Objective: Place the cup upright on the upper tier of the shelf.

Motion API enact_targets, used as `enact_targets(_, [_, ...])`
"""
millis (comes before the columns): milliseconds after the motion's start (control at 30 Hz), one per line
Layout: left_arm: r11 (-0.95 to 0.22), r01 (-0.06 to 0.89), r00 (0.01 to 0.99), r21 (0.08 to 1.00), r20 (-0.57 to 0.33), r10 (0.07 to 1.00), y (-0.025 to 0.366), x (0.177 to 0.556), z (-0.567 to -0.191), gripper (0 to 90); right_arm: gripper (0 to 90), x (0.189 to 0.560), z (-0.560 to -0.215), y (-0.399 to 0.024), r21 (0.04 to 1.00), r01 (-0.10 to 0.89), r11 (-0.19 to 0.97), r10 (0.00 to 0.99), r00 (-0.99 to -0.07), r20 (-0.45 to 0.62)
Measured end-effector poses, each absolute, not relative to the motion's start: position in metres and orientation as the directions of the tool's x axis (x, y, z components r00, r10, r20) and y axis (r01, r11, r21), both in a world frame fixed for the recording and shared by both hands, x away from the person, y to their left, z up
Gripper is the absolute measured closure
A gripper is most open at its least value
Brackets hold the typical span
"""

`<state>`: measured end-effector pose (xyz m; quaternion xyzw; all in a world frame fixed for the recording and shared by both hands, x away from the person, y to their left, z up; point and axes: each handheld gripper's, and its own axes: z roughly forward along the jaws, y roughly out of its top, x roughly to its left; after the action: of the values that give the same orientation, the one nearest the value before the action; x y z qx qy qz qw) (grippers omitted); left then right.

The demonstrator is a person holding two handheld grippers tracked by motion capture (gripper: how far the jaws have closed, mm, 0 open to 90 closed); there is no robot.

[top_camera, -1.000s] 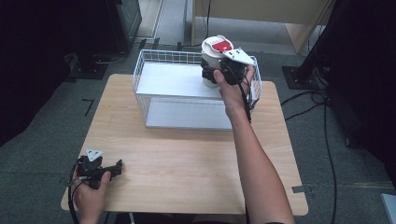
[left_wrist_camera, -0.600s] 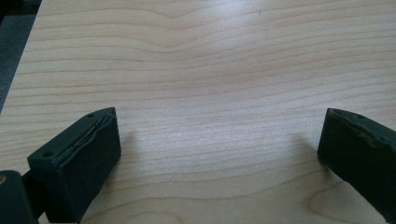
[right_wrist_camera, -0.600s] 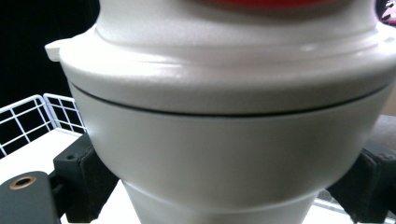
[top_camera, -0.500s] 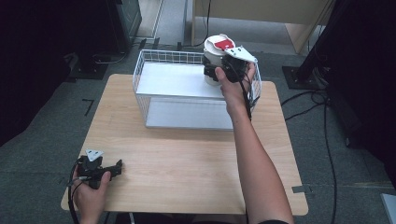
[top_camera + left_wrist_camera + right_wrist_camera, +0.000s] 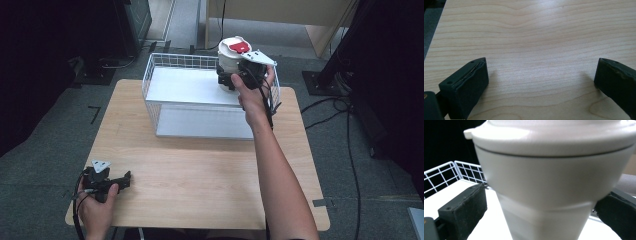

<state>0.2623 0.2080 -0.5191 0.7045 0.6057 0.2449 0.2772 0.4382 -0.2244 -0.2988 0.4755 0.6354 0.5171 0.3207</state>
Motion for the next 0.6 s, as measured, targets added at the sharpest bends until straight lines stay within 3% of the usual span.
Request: enact_targets(600, [-0.117,0.719,0.149,0.685,0.012,0.989,0.208,0.262,-0.519,0.0,0.0,0.403,-0.319,-0.246,0.957,0.288,0.027,0.933,-0.350,0.079])
